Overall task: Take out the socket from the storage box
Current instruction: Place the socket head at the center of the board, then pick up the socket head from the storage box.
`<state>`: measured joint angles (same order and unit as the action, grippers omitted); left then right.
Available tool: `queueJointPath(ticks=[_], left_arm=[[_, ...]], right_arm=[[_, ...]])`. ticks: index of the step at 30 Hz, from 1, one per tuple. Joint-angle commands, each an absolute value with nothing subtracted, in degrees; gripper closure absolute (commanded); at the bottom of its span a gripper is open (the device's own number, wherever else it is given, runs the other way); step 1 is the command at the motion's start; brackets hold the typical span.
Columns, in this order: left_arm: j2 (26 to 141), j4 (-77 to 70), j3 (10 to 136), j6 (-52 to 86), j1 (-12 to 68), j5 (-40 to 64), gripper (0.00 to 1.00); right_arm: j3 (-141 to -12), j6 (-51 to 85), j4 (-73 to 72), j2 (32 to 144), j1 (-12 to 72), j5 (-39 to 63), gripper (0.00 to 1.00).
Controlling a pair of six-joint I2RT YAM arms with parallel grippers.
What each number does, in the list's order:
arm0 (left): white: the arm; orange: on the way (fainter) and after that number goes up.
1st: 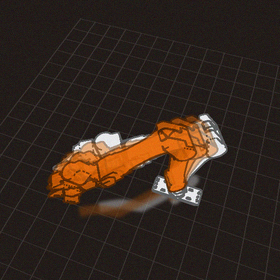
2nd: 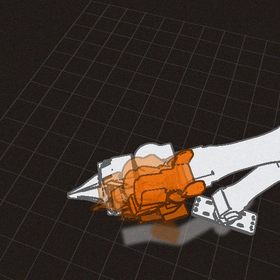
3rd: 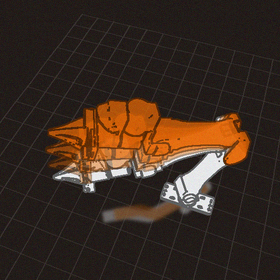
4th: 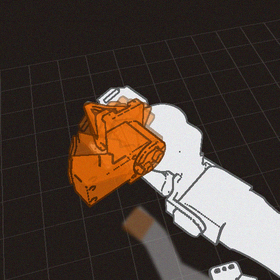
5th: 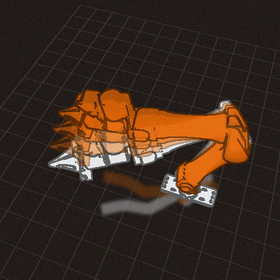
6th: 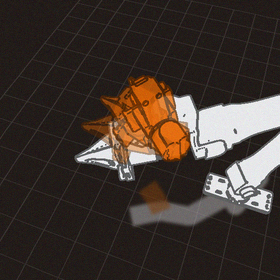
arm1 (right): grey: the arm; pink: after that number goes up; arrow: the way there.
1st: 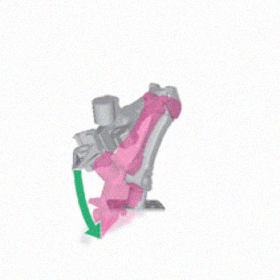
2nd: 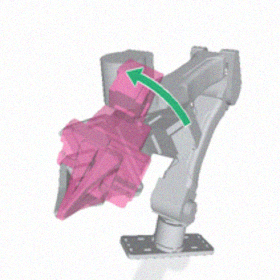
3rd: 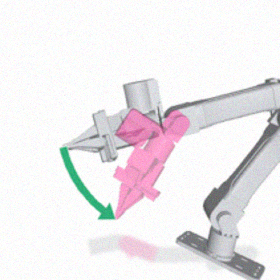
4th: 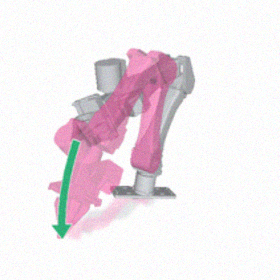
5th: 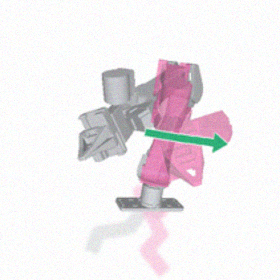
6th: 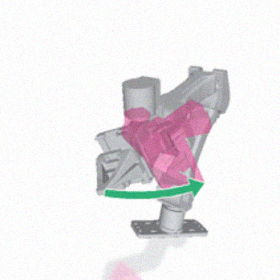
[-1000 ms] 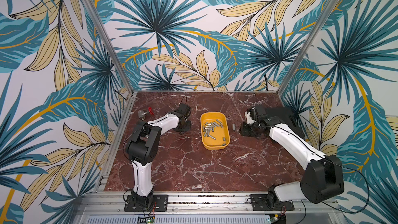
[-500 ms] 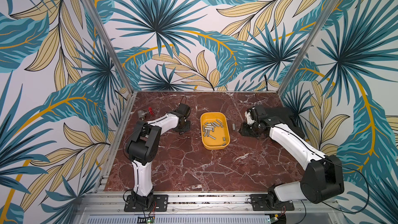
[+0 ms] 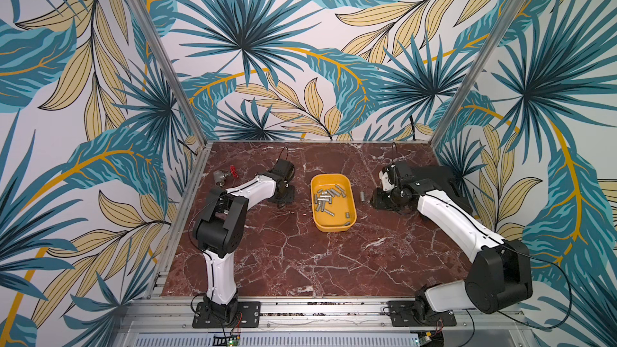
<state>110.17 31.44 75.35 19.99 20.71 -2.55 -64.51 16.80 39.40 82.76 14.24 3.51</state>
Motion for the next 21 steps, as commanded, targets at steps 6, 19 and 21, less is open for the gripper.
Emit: queueJointPath(ticks=[6, 19, 21], left_arm=[[99.1, 29.9, 71.6, 21.7, 20.3, -2.9, 0.57], [87.0, 22.4, 56.2, 26.7, 20.8, 2.5, 0.51], [86.5, 21.5, 54.6, 27.2, 21.3, 2.5, 0.5]], right_arm=[[-70.9, 15.9, 40.2, 87.7, 16.5, 3.3, 0.55], [-88.0, 13.3, 41.7, 106.1, 21.9, 1.0, 0.6], [-90.2, 12.9, 41.8, 108.8, 22.5, 0.5, 0.62]])
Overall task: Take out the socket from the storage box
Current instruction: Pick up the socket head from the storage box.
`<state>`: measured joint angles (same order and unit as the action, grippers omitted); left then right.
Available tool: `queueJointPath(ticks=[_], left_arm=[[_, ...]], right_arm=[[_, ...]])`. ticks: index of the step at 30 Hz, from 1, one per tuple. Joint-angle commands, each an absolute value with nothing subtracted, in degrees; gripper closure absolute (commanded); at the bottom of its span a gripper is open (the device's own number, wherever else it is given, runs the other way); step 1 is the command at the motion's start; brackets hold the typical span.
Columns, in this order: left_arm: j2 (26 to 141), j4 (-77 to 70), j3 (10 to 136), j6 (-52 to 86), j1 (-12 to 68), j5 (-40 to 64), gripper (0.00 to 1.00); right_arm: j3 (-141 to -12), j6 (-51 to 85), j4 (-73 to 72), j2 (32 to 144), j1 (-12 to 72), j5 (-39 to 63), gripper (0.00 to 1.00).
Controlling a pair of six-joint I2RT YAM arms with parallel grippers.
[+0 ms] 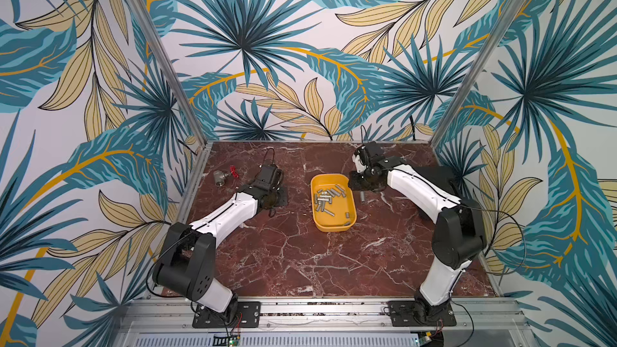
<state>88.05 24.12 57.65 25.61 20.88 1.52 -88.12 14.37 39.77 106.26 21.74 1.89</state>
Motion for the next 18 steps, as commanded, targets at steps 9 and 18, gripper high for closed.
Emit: queueJointPath(ticks=[9, 18], left_arm=[[84.9, 18.3, 51.0, 28.6, 22.4, 2.9, 0.49], [85.1, 18.0, 51.1, 28.5, 22.9, 3.2, 0.47]], right_arm=[[-97.0, 12.5, 43.2, 117.2, 24.7, -0.5, 0.63], [-100.3, 13.0, 43.0, 121.4, 25.0, -0.5, 0.63]])
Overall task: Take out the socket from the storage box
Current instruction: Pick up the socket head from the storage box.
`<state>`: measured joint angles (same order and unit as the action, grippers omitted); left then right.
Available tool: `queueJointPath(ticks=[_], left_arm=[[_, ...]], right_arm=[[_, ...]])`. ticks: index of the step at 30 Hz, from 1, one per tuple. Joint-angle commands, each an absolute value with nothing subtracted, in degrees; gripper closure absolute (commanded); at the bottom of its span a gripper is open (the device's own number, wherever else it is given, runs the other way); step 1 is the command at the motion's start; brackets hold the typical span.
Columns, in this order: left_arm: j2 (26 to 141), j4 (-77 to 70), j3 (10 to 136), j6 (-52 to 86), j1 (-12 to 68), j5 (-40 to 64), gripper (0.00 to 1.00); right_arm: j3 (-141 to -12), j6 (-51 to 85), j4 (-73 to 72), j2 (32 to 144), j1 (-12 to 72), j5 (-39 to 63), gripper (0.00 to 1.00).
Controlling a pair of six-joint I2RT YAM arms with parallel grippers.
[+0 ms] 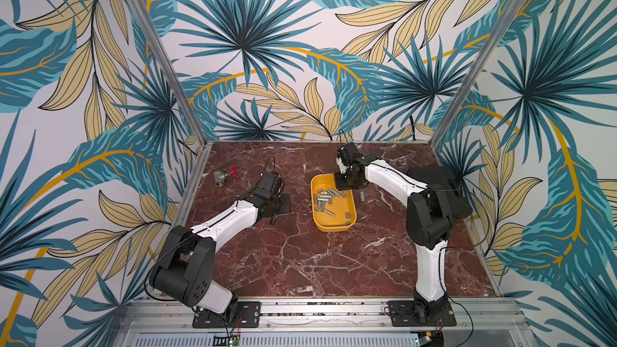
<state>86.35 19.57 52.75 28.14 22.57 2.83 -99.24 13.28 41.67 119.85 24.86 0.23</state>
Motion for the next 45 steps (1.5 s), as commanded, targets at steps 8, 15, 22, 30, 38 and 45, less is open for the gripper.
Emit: queueJointPath(ticks=[8, 15, 22, 30, 38, 45], left_arm=[[85.4, 17.8, 50.7, 29.4, 23.6, 3.3, 0.47], [84.1, 19.1, 50.4, 29.8, 24.4, 2.5, 0.46], [83.9, 19.2, 50.0, 30.1, 24.7, 2.8, 0.45], [83.9, 19.1, 49.7, 30.8, 25.6, 2.4, 0.45], [84.1, 19.1, 49.5, 31.4, 26.4, 2.2, 0.44], [84.4, 17.8, 49.4, 31.7, 26.5, 3.1, 0.45]], right_arm=[[-102.8, 11.8, 44.5, 123.7, 25.3, -1.0, 0.63], [-104.0, 11.3, 44.8, 125.1, 25.4, -0.6, 0.63], [-104.8, 10.3, 45.4, 126.3, 25.5, -1.6, 0.63], [-105.3, 10.3, 45.2, 128.4, 25.6, -0.7, 0.65], [-105.3, 10.2, 44.9, 129.6, 25.8, -0.5, 0.65], [-105.1, 10.1, 45.4, 130.4, 26.1, -0.4, 0.68]])
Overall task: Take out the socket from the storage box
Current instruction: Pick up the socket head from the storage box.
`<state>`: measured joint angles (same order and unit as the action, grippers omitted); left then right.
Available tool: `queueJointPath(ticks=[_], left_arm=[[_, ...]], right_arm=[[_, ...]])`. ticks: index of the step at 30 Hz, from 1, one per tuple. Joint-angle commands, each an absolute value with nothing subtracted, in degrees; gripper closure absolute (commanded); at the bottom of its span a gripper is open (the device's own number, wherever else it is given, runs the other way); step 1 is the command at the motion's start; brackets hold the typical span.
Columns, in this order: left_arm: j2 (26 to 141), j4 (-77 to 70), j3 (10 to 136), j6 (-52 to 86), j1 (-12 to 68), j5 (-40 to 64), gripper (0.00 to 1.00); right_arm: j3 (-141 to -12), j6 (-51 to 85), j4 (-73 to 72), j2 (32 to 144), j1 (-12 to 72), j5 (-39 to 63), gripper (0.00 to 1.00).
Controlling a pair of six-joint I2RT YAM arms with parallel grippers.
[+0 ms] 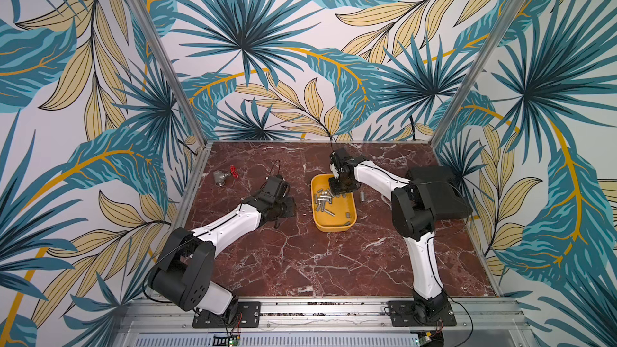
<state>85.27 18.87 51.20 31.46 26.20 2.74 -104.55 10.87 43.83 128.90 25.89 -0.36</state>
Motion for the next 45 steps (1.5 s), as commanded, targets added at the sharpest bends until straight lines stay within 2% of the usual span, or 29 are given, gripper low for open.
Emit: queueJointPath(ticks=[1, 15, 23, 34, 45], left_arm=[[84.4, 17.8, 49.4, 31.7, 26.5, 3.2, 0.45], [84.6, 17.8, 49.6, 31.3, 26.7, 2.9, 0.44], [85.7, 19.0, 51.8, 30.3, 26.7, 2.8, 0.44], [87.4, 19.0, 53.7, 29.9, 26.7, 3.5, 0.44], [88.4, 18.0, 53.8, 29.8, 27.0, 4.0, 0.44]], right_arm=[[-105.1, 10.0, 45.4, 130.5, 26.0, -0.3, 0.68], [-104.7, 10.4, 45.4, 131.9, 26.0, -0.1, 0.72], [-103.3, 10.7, 44.3, 129.9, 26.0, 0.4, 0.81], [-101.3, 11.1, 43.6, 119.3, 25.2, 1.9, 0.86], [-89.8, 12.4, 41.2, 106.0, 18.0, 2.4, 0.86]])
